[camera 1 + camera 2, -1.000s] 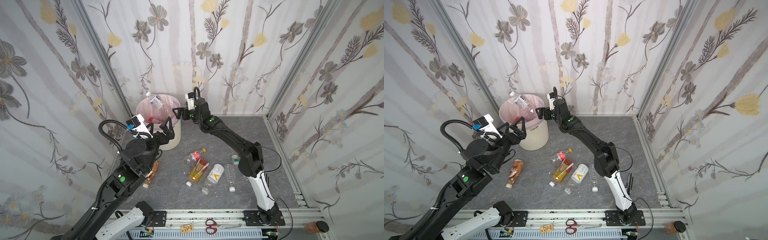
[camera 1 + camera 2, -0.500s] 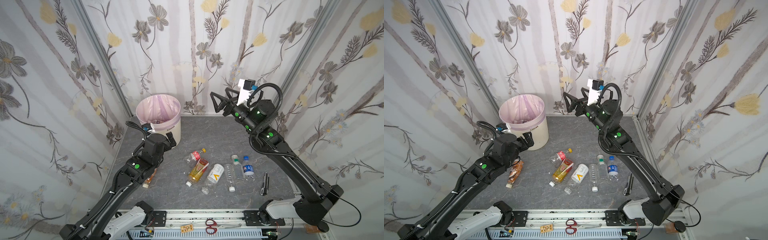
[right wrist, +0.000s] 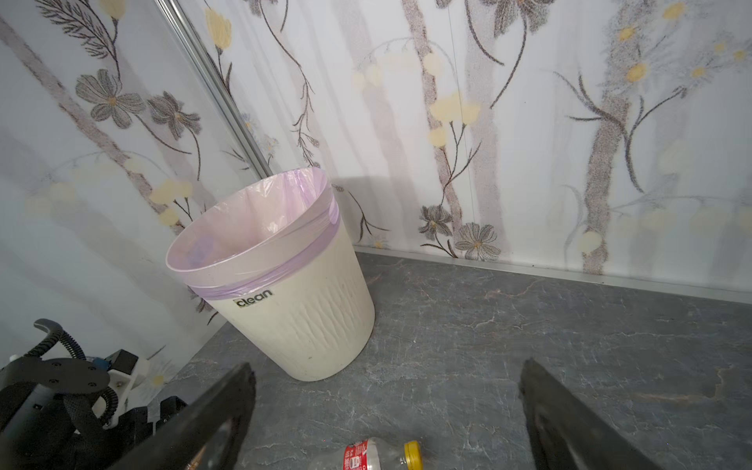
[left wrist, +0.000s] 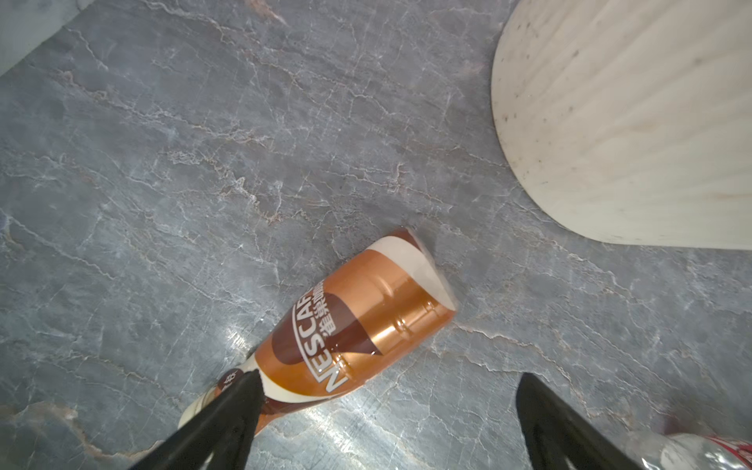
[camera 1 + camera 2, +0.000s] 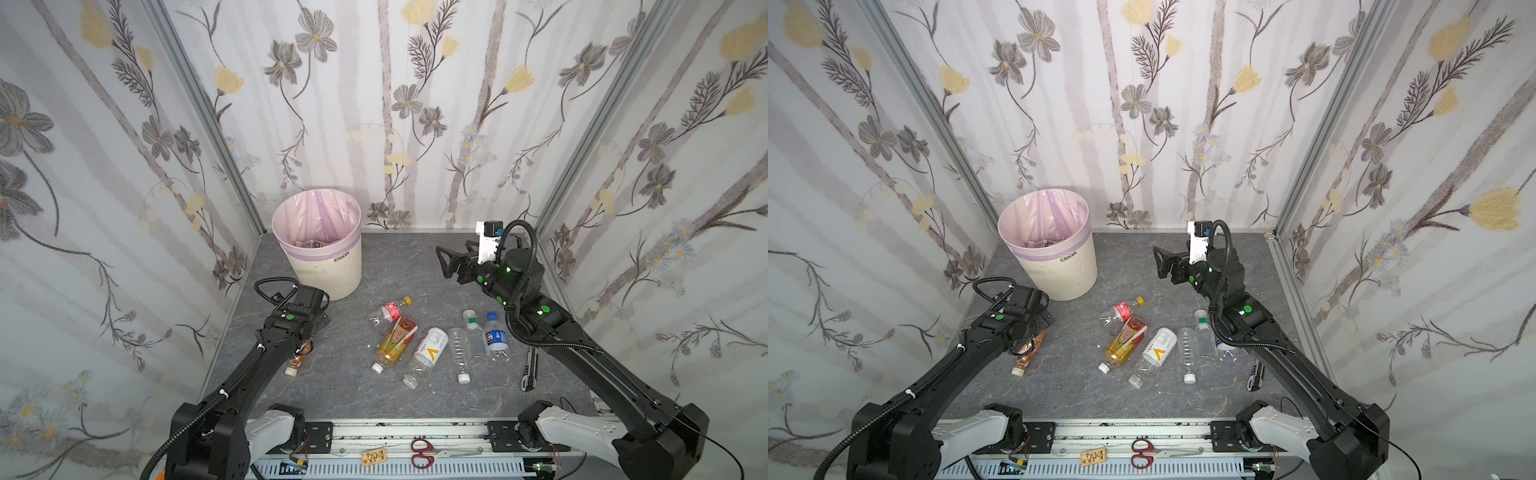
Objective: Throw the plastic bottles in the bin
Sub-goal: Pick up the plastic bottle from the middle-left of the table.
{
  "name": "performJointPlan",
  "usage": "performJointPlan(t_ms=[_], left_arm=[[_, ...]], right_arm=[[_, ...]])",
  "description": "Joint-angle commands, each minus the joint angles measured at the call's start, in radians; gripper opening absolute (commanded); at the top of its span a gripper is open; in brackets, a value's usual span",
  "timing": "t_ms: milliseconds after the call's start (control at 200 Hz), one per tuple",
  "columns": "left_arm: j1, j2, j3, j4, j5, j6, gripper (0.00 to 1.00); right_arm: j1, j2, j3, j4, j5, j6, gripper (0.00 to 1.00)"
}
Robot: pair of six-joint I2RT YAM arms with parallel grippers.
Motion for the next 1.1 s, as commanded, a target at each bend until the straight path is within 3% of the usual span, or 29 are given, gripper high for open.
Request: performJointPlan(t_ms=[0,405,540,784,954,1029,1094], left_arm=[[0.001,0.029,-0.023,-0.030,-0.040,-0.029,1.00],[0.015,0.324,-0.027,-0.020,-0.054,-0.023,0.96],[0.012,0.311,-0.019,-0.003,-0.057,-0.005,0.89],[0.014,0.273,-0.038,0.021,-0.069,-0.007,0.66],[0.015,0.297,-0.055,0.025,-0.089,-0.038,0.69],[0.015,0.297,-0.054,0.031,-0.098,-0.046,0.67],[0.017,0.291,-0.054,0.037,-0.108,-0.051,0.60]], right_arm=[[-0.010,-0.037,-0.047,0.023,0.022,-0.003,1.00],[-0.033,-0.112,-0.137,0.057,0.004,0.022,1.00],[-0.034,-0.116,-0.148,0.069,0.004,0.031,1.00],[-0.036,-0.131,-0.159,0.082,0.006,0.039,1.00],[-0.038,-0.140,-0.163,0.087,0.009,0.040,1.00],[-0.037,-0.142,-0.167,0.088,0.009,0.042,1.00],[-0.037,-0.143,-0.170,0.089,0.009,0.043,1.00]])
